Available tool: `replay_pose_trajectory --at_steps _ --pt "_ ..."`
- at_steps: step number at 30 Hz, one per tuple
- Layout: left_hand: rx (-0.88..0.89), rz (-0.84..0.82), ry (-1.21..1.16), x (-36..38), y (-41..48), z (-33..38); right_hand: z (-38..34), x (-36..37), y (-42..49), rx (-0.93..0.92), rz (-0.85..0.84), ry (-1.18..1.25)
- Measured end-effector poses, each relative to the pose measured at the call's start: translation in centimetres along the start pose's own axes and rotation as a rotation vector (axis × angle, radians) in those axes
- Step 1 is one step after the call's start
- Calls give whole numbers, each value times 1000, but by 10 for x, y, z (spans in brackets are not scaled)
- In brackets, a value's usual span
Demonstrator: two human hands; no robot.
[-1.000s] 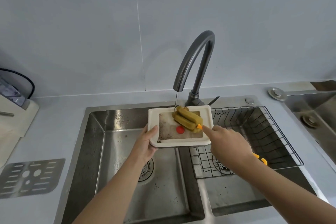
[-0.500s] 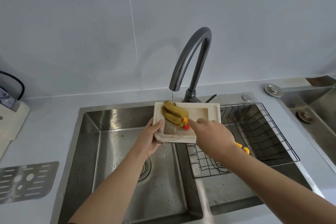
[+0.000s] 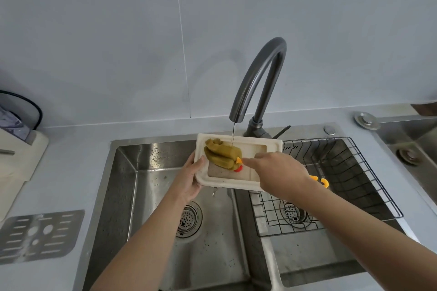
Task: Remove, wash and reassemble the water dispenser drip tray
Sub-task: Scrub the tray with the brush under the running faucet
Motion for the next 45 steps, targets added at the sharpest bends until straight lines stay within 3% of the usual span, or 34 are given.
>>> replay_pose_trajectory --at_steps 6,18,27,45 --pt "30 35 -32 -5 1 6 -10 8 -2 -43 -32 -34" --pt "28 98 141 0 -4 20 -8 5 -7 -67 -55 -175" --pt "105 240 203 -20 -19 43 3 3 10 -79 -59 -236" --pt "112 396 239 -66 -51 62 8 12 21 -61 -28 -204"
Point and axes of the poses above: each hand's wrist, its own y-axis towards the middle knuckle, its own x-axis out of the palm, z = x × y, the point moved 7 cm from there along y, towards the middle knuckle, and after that the axes turned 9 degrees about -z, right-handed, at the moved point
